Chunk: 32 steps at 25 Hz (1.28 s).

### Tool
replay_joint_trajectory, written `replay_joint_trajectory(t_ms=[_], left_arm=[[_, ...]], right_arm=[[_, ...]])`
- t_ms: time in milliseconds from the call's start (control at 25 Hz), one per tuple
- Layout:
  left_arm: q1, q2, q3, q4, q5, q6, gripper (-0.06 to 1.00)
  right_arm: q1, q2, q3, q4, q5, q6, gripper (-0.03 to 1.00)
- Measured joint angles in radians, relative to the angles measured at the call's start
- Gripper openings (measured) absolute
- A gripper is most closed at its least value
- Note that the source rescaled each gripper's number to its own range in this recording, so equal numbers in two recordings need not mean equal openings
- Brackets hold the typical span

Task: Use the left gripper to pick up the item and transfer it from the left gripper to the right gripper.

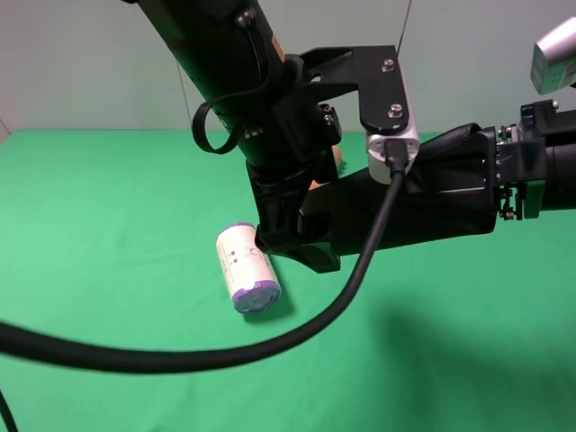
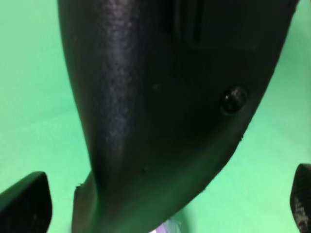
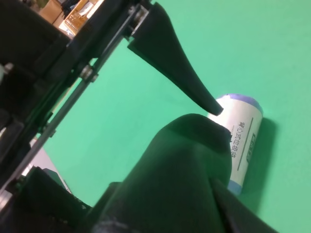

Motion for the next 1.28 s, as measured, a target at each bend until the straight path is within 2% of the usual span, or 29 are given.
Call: replay_joint_trajectory(t_ms=[280,440,680,1080,1280], left_arm=[[0.0,-0.004,0.0,0.0,0.023,-0.015,1.0],[0.0,-0.037,0.0,0.018,0.04,-0.089,1.0],[0.0,-0.136,0.0,0.13,0.081,-0.244,1.0],[0.0,-0.319,0.0,0.331,0.268,-0.545,1.0],[0.0,-0.441,0.03,0.415,0.298,-0.664,1.0]], right_arm=[[0.0,0.0,0.0,0.0,0.0,0.0,0.02],[0.0,0.0,0.0,0.0,0.0,0.0,0.02],[0.0,0.0,0.0,0.0,0.0,0.0,0.02],[0.0,0.0,0.0,-0.008,0.0,0.0,0.01],[0.0,0.0,0.0,-0.009,0.0,0.0,0.01]])
